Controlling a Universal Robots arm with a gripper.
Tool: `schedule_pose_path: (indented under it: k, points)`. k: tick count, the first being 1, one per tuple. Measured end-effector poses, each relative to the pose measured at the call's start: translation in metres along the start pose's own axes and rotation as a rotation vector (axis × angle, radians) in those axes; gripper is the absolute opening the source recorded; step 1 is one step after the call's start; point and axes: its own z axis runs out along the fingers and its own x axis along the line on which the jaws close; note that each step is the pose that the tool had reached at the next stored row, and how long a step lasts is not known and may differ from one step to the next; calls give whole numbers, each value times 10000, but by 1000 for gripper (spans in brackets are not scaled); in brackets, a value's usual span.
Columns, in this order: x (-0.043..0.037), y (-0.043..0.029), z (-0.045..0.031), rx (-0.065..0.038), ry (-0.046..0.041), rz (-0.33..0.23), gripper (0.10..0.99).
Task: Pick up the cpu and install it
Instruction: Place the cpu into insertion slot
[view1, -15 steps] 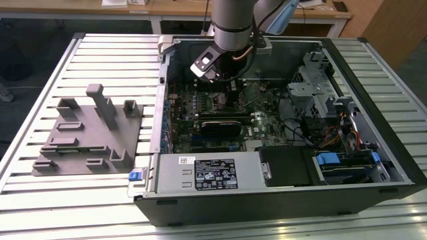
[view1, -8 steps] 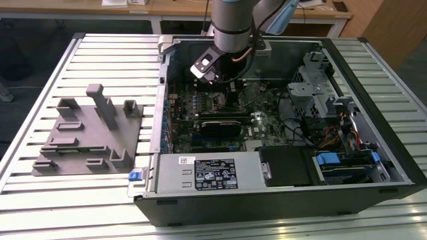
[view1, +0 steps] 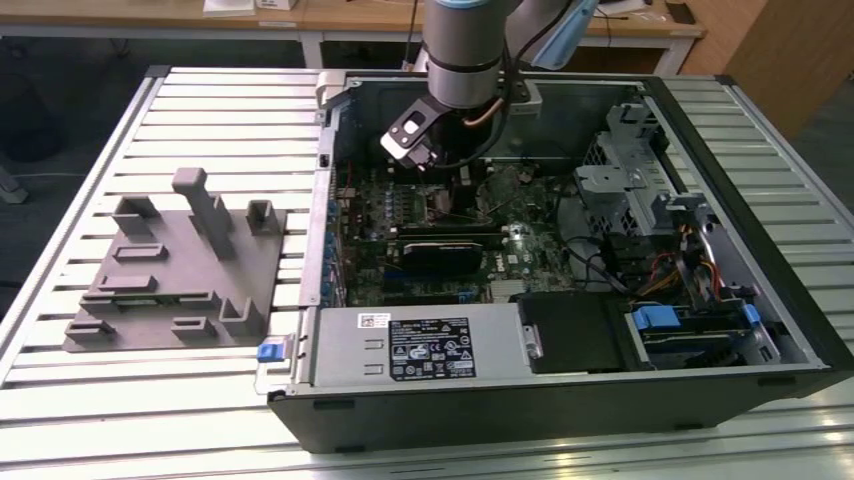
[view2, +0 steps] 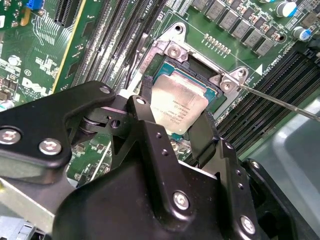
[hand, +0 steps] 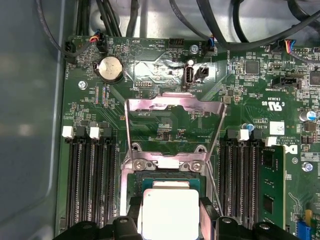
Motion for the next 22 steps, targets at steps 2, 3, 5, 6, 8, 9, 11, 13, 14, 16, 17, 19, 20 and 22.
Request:
schedule_pose_path:
  k: [2, 3, 5, 6, 8, 9, 11, 13, 14, 16, 17, 19, 20, 22]
  points:
    - [2, 0, 10, 0, 0, 0, 537]
    - [3, -1, 15, -1, 0, 1, 537]
    - [6, -1, 25, -1, 0, 2, 537]
    - [7, -1, 29, -1, 0, 2, 537]
    - [10, -1, 37, -1, 0, 3, 537]
    - [11, -1, 41, 0, 0, 3, 537]
    - [12, -1, 43, 2, -3, 3, 537]
    - [12, -1, 43, 1, -3, 4, 537]
    - [12, -1, 44, 1, -1, 4, 537]
    - [12, 0, 44, 0, 0, 4, 537]
    - [12, 0, 44, 0, -1, 3, 537]
    - [13, 0, 45, -1, 1, 4, 537]
    - [13, 0, 45, -1, 2, 4, 549]
    - [13, 0, 46, -1, 1, 4, 612]
